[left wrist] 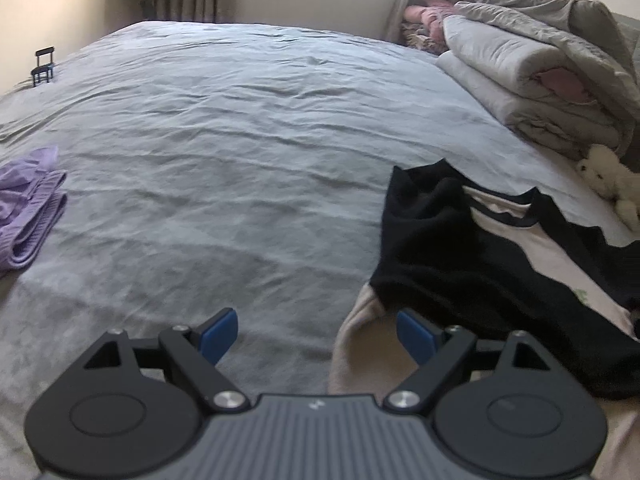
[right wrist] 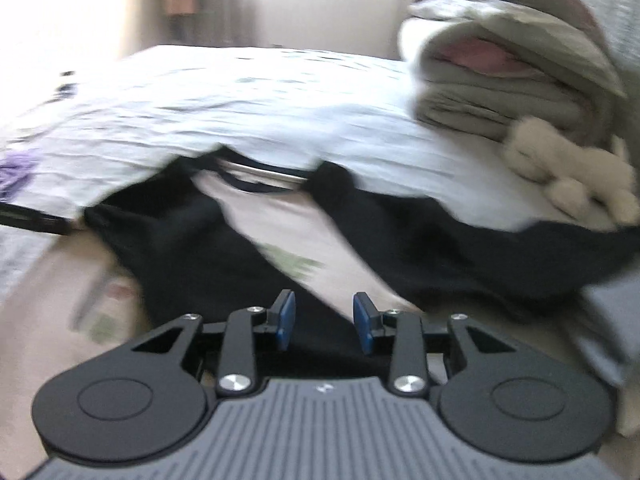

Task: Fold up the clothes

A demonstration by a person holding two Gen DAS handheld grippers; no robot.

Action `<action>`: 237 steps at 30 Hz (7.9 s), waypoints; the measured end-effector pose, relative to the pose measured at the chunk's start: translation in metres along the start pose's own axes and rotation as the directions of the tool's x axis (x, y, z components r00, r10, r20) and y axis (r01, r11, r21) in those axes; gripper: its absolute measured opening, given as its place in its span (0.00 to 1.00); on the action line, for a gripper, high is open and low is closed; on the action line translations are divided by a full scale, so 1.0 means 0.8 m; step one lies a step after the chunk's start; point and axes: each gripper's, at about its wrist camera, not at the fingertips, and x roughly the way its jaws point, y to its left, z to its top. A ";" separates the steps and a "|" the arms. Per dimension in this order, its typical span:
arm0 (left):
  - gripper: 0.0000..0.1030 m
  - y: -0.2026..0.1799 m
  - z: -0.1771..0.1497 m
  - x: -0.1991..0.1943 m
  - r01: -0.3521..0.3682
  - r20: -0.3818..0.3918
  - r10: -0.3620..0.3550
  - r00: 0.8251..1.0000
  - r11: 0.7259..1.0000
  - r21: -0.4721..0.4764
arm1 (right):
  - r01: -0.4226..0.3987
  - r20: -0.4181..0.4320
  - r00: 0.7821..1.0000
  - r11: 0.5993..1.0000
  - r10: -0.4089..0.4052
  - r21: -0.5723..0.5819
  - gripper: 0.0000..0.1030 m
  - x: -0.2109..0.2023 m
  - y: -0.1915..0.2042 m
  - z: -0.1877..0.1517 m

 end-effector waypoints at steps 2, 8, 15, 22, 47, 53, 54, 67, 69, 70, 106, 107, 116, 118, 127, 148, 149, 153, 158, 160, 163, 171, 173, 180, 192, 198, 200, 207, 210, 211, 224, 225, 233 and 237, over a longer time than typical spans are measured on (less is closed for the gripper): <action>0.85 -0.002 0.004 0.000 0.013 0.009 -0.013 1.000 1.000 0.007 | -0.039 0.006 0.999 0.999 0.040 -0.011 0.35 0.012 0.020 0.012; 0.85 -0.008 0.011 0.008 0.028 0.005 -0.028 1.000 0.998 0.064 | -0.134 0.001 0.991 0.990 0.134 -0.039 0.35 0.056 0.071 0.059; 0.85 -0.008 0.014 0.015 0.041 0.015 -0.043 0.999 0.994 0.099 | -0.234 -0.034 0.972 0.971 0.232 -0.053 0.39 0.128 0.121 0.146; 0.61 -0.009 0.015 0.021 0.066 0.028 -0.070 0.997 0.989 0.135 | -0.270 -0.157 0.955 0.957 0.252 -0.106 0.40 0.209 0.149 0.186; 0.44 -0.015 0.019 0.033 0.243 0.041 -0.248 0.968 0.964 0.110 | -0.443 -0.242 0.880 0.890 0.408 -0.112 0.43 0.228 0.127 0.171; 0.15 -0.010 0.017 0.047 0.229 0.019 -0.232 0.973 0.970 0.082 | -0.432 -0.235 0.888 0.892 0.395 -0.132 0.08 0.230 0.135 0.169; 0.13 -0.006 0.018 0.048 0.233 0.018 -0.235 0.972 0.970 0.066 | -0.434 -0.225 0.889 0.889 0.398 -0.144 0.08 0.226 0.139 0.173; 0.12 0.045 0.038 0.048 0.263 -0.042 -0.276 0.960 0.946 -0.186 | -0.396 -0.241 0.907 0.893 0.344 -0.214 0.07 0.287 0.198 0.200; 0.12 0.046 0.038 0.049 0.264 -0.047 -0.277 0.960 0.945 -0.191 | -0.389 -0.222 0.912 0.899 0.345 -0.200 0.08 0.292 0.201 0.195; 0.12 0.047 0.038 0.050 0.264 -0.049 -0.278 0.959 0.945 -0.194 | -0.384 -0.211 0.915 0.904 0.345 -0.189 0.08 0.292 0.201 0.195; 0.13 0.087 0.044 0.056 0.274 -0.065 -0.319 0.945 0.887 -0.371 | -0.340 -0.129 0.940 0.850 0.315 -0.401 0.40 0.128 0.206 0.074; 0.13 0.089 0.045 0.055 0.277 -0.060 -0.322 0.945 0.884 -0.377 | -0.310 -0.137 0.951 0.856 0.278 -0.413 0.37 0.135 0.212 0.069; 0.13 0.077 0.045 0.050 0.271 -0.055 -0.303 0.951 0.908 -0.320 | -0.269 -0.170 0.955 0.949 0.241 -0.166 0.09 0.151 0.214 0.087; 0.13 0.069 0.046 0.047 0.265 -0.052 -0.291 0.955 0.921 -0.284 | -0.280 -0.171 0.952 0.947 0.254 -0.157 0.19 0.150 0.210 0.079; 0.13 0.048 0.050 0.023 0.236 -0.010 -0.241 0.971 0.958 -0.164 | -0.041 -0.038 0.999 0.959 0.031 -0.282 0.56 0.040 0.117 0.016; 0.14 0.018 0.028 0.030 0.315 -0.030 -0.320 0.947 0.942 -0.116 | 0.137 0.011 0.990 0.954 -0.139 -0.266 0.04 -0.012 0.066 -0.043; 0.14 0.019 0.027 0.032 0.315 -0.035 -0.321 0.946 0.941 -0.121 | 0.129 0.005 0.991 0.960 -0.132 -0.247 0.04 -0.020 0.068 -0.040; 0.14 0.021 0.023 0.040 0.317 -0.051 -0.327 0.944 0.938 -0.138 | 0.129 -0.084 0.985 0.968 -0.150 -0.213 0.04 -0.015 0.074 -0.047; 0.14 0.021 0.025 0.037 0.296 -0.042 -0.303 0.952 0.948 -0.116 | 0.148 -0.107 0.979 0.963 -0.175 -0.225 0.06 0.004 0.084 -0.063; 0.14 0.023 0.025 0.038 0.293 -0.043 -0.300 0.953 0.948 -0.122 | 0.130 -0.105 0.982 0.967 -0.156 -0.220 0.07 0.000 0.089 -0.060; 0.14 0.024 0.027 0.038 0.291 -0.044 -0.299 0.953 0.948 -0.129 | 0.109 -0.117 0.984 0.977 -0.132 -0.181 0.08 -0.004 0.085 -0.053; 0.14 0.022 0.028 0.035 0.280 -0.051 -0.288 0.956 0.953 -0.117 | 0.190 -0.064 0.973 0.923 -0.223 -0.335 0.20 0.004 0.094 -0.069; 0.14 0.021 0.028 0.034 0.277 -0.051 -0.284 0.958 0.954 -0.113 | 0.151 -0.077 0.981 0.954 -0.176 -0.258 0.04 -0.004 0.084 -0.059; 0.14 0.022 0.029 0.034 0.269 -0.056 -0.276 0.959 0.957 -0.114 | 0.133 -0.118 0.979 0.963 -0.164 -0.234 0.04 -0.004 0.078 -0.056; 0.14 0.014 0.031 0.026 0.208 -0.076 -0.212 0.974 0.976 -0.058 | 0.099 -0.144 0.980 0.960 -0.140 -0.263 0.17 -0.002 0.080 -0.063; 0.22 0.003 0.037 0.001 0.164 -0.015 -0.164 0.986 0.986 0.013 | -0.036 -0.046 0.999 0.986 0.029 -0.162 0.19 -0.042 0.064 -0.034; 0.22 0.000 0.038 -0.002 0.168 0.003 -0.168 0.986 0.986 0.018 | -0.050 -0.013 0.999 0.987 0.048 -0.152 0.22 -0.042 0.061 -0.019; 0.22 -0.017 0.024 0.010 0.183 0.001 -0.184 0.983 0.981 0.071 | -0.101 -0.073 0.993 0.987 0.093 -0.123 0.22 0.038 0.056 0.002; 0.23 -0.025 0.020 0.015 0.168 0.004 -0.169 0.986 0.980 0.111 | -0.122 -0.108 0.987 0.992 0.117 -0.044 0.26 0.060 0.053 -0.014; 0.25 -0.026 0.018 0.019 0.153 0.003 -0.154 0.988 0.980 0.127 | -0.115 -0.107 0.988 0.992 0.109 -0.053 0.27 0.060 0.054 -0.018; 0.25 -0.030 0.008 0.024 0.088 0.017 -0.094 0.995 0.976 0.199 | -0.095 -0.154 0.984 0.994 0.084 -0.062 0.38 0.040 0.019 -0.027; 0.25 -0.030 0.007 0.024 0.084 0.018 -0.090 0.996 0.976 0.201 | -0.095 -0.158 0.984 0.993 0.084 -0.064 0.38 0.039 0.017 -0.028; 0.31 -0.031 0.001 0.024 0.047 0.014 -0.050 0.999 0.979 0.197 | -0.100 -0.174 0.980 0.994 0.094 -0.031 0.39 0.038 0.002 -0.027; 0.38 -0.029 -0.001 0.026 0.031 0.007 -0.033 0.999 0.983 0.179 | -0.098 -0.146 0.985 0.995 0.094 -0.021 0.42 0.028 0.004 -0.026</action>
